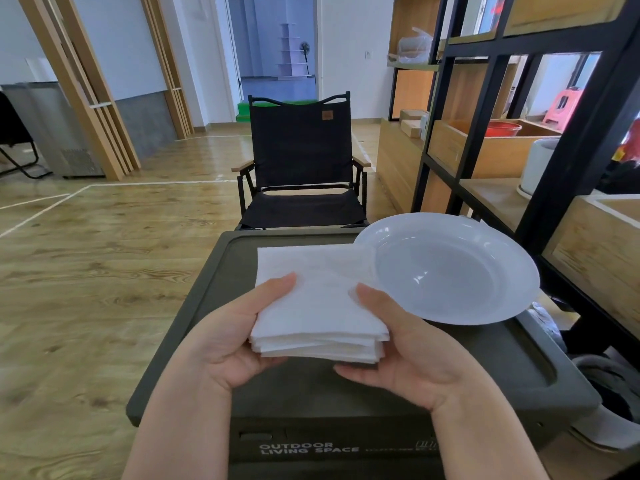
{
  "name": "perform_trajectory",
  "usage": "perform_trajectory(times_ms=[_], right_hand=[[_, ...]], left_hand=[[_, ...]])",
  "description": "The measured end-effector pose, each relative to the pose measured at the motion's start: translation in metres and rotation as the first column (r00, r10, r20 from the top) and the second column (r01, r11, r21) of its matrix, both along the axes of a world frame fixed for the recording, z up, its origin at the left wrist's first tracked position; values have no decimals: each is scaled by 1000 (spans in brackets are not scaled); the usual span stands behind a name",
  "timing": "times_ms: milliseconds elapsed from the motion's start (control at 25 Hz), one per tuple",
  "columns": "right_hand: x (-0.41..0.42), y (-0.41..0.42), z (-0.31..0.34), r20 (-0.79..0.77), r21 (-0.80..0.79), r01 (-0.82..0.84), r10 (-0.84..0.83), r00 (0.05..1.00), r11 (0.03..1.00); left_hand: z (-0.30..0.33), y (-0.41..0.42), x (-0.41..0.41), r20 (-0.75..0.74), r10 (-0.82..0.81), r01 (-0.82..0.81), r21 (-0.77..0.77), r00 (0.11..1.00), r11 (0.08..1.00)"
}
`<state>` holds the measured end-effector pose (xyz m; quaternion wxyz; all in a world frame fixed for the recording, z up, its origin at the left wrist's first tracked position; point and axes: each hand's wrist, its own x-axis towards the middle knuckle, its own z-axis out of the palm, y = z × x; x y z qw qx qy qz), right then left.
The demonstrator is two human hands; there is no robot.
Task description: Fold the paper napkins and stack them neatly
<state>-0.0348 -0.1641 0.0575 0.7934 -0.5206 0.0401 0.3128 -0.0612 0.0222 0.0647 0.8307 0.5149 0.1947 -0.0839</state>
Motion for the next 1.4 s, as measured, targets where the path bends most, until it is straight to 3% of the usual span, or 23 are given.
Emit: perform_trajectory(times_ms=[80,240,400,560,680,840,920,1040,1160,1280,1400], right_hand=[[0,1,-3,9,-12,32,-32,999,999],[7,0,-10,163,-193,80,-48,985,978],[19,-18,-3,301,-244,292,-214,929,925],[38,-38,6,475,-316,599,-424,771,736],[66,-62,5,573,-368,724,-471,671,583],[111,-83,-10,515,-553,637,-381,768,537],[130,-87,-17,501,-642,594,-322,803,484],[143,-91,-19,519,-772,554,-194,832,312],[143,-89,-15,522,-838,531,-99,847,126],[139,-88,-11,562,-807,566,-76,824,170],[125,-106,-4,669,-705,681,-132,731,199]], left_hand=[[0,-2,0,-4,19,-19,48,1000,999],[-1,-16,4,67,57,-67,160,996,985],[2,-51,17,85,92,-107,187,992,976],[14,-94,62,25,56,-57,46,998,997],[11,-124,116,-30,-13,17,129,999,991],[-12,-143,182,-93,-92,116,290,991,950],[-22,-149,198,-106,-98,135,443,990,886],[-39,-150,210,-72,-145,155,673,987,723],[-46,-147,217,-65,-124,126,801,990,586],[-37,-148,211,10,-110,45,872,994,488],[-21,-129,180,242,-50,-175,815,969,553]])
